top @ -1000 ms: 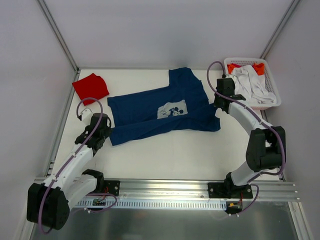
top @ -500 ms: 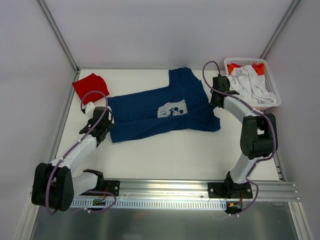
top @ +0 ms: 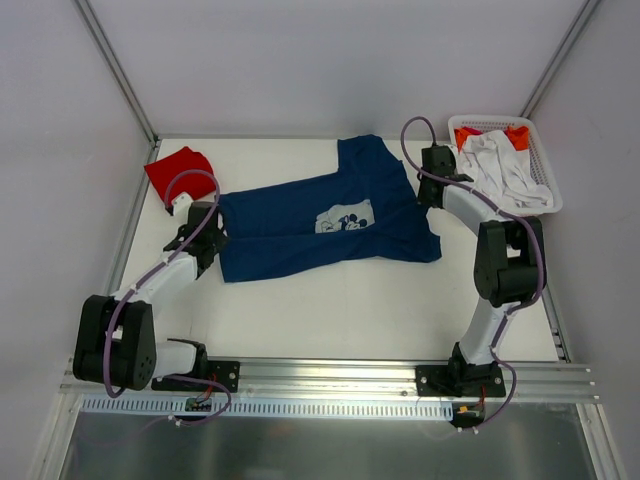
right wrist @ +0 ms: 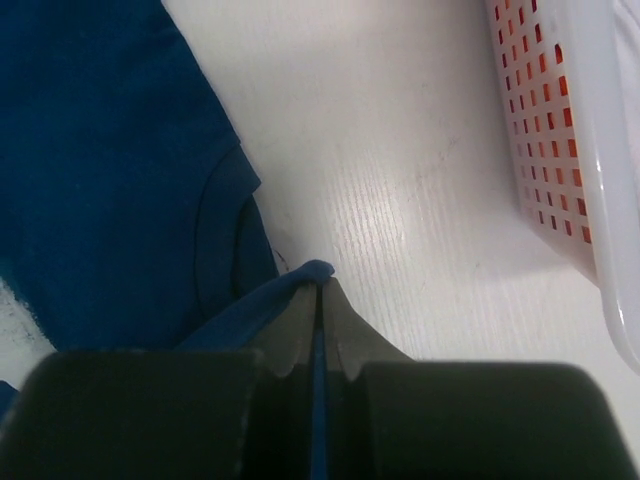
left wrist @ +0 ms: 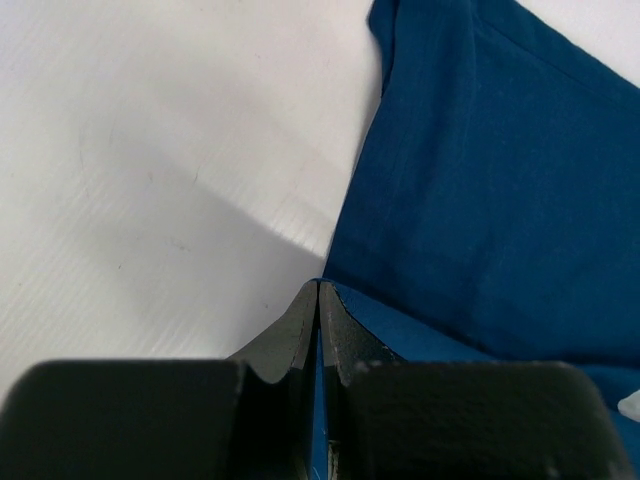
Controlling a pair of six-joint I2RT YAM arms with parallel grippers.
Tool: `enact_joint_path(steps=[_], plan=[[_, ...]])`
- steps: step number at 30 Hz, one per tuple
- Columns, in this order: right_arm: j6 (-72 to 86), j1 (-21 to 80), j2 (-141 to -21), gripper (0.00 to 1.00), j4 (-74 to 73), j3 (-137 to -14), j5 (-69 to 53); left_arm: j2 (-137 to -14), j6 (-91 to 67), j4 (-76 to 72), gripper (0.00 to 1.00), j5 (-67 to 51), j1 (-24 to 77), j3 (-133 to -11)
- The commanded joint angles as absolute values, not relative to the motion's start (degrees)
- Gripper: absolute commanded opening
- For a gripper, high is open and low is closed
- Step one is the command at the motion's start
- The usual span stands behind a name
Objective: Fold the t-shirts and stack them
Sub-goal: Fold the flattened tshirt in 1/3 of the way
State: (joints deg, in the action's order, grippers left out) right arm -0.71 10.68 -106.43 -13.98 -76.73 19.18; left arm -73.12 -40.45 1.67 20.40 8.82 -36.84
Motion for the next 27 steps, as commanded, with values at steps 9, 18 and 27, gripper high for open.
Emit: enact_joint_path(steps=[9, 18, 27], plan=[[-1.8, 10.2, -109.3, 0.16, -15.5, -82.7, 19.2, -78.1, -37.6, -1.9, 0.39, 18.9, 6.4, -41.1], [-2.4, 10.3, -104.5, 0.63, -17.5, -81.5, 20.1, -76.0, -36.7, -1.5, 0.99, 17.6, 6.2, -42.0], [-1.1, 14.1, -95.7, 0.64, -20.2, -77.0, 19.6, -68.7, -38.0, 1.2, 0.99, 11.5, 7.0, -39.8]])
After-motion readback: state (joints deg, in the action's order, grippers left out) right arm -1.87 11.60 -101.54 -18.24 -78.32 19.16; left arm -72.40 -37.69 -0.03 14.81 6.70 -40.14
